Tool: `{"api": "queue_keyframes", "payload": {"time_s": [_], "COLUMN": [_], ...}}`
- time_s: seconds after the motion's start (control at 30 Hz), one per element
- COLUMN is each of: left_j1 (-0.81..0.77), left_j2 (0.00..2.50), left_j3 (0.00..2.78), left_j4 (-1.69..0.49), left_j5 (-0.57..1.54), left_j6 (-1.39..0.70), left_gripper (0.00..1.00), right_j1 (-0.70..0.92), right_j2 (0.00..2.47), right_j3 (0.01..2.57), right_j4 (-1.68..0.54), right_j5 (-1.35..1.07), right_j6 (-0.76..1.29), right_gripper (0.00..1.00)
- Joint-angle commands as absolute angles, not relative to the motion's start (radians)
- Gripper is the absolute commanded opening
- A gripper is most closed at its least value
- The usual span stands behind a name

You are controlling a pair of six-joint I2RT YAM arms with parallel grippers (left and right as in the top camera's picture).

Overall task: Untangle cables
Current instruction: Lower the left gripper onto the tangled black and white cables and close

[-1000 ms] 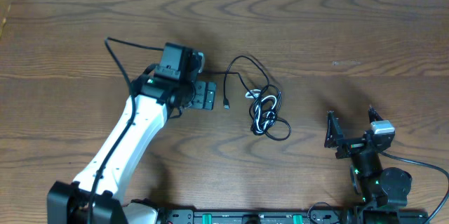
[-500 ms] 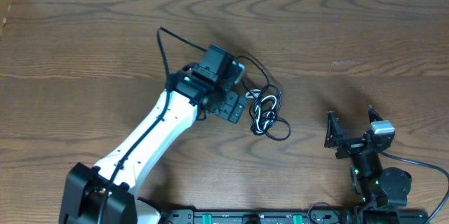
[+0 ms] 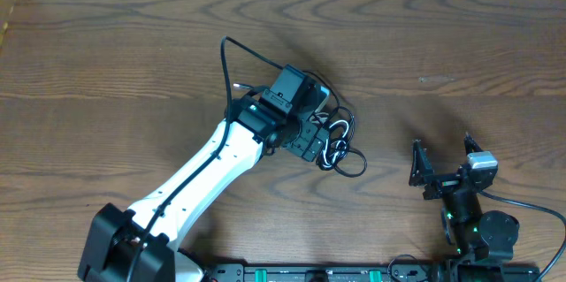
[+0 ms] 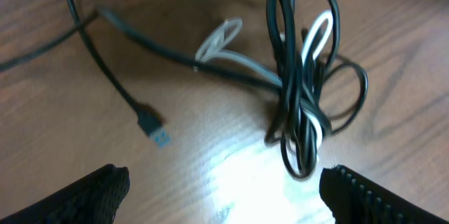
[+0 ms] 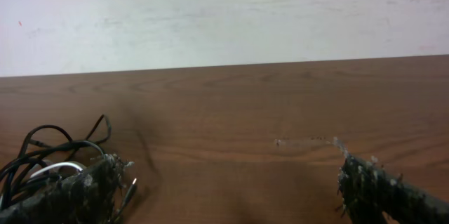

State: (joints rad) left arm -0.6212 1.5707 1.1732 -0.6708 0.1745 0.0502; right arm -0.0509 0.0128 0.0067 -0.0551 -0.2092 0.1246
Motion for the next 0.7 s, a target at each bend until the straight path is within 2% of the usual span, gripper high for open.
{"api": "queue_keyframes", "payload": {"time_s": [0.0, 0.23, 0.33, 0.37, 0.43, 0.53, 0.67], "left_j1": [-0.624, -0.631, -0.636, -0.636, -0.636, -0.636, -0.636], "left_j2": [1.624, 1.717, 1.723, 1.722, 1.722, 1.722, 1.722], "left_j3": [1.196, 1.196, 1.196, 1.196, 1.196, 1.196, 1.196], "left_j4": [-0.637, -0.599, -0.587, -0.577, -0.569, -0.555, -0.543], "left_j5": [0.176, 0.212, 0.229, 0.228, 0.228, 0.229, 0.266], "left_j6": [0.060, 0.055, 0.055, 0.055, 0.055, 0.029, 0.029], "left_gripper": [0.92, 0.91, 0.81, 0.72, 0.63, 0.58, 0.58], "right_j1": [-0.045, -0.045, -0.045, -0.045, -0.045, -0.045, -0.045], "right_j2": [0.012, 0.012, 0.012, 0.012, 0.012, 0.012, 0.012], "right_j3": [0.006, 0.006, 0.006, 0.006, 0.006, 0.006, 0.006], "right_j4": [-0.060, -0.060, -0.060, -0.060, -0.060, -0.060, -0.060], "right_j5": [-0.201, -0.201, -0.201, -0.201, -0.201, -0.201, -0.201], "right_j6": [0.115, 0.115, 0.115, 0.115, 0.115, 0.115, 0.115], "right_gripper": [0.99, 0.99, 0.99, 0.99, 0.99, 0.99, 0.99]}}
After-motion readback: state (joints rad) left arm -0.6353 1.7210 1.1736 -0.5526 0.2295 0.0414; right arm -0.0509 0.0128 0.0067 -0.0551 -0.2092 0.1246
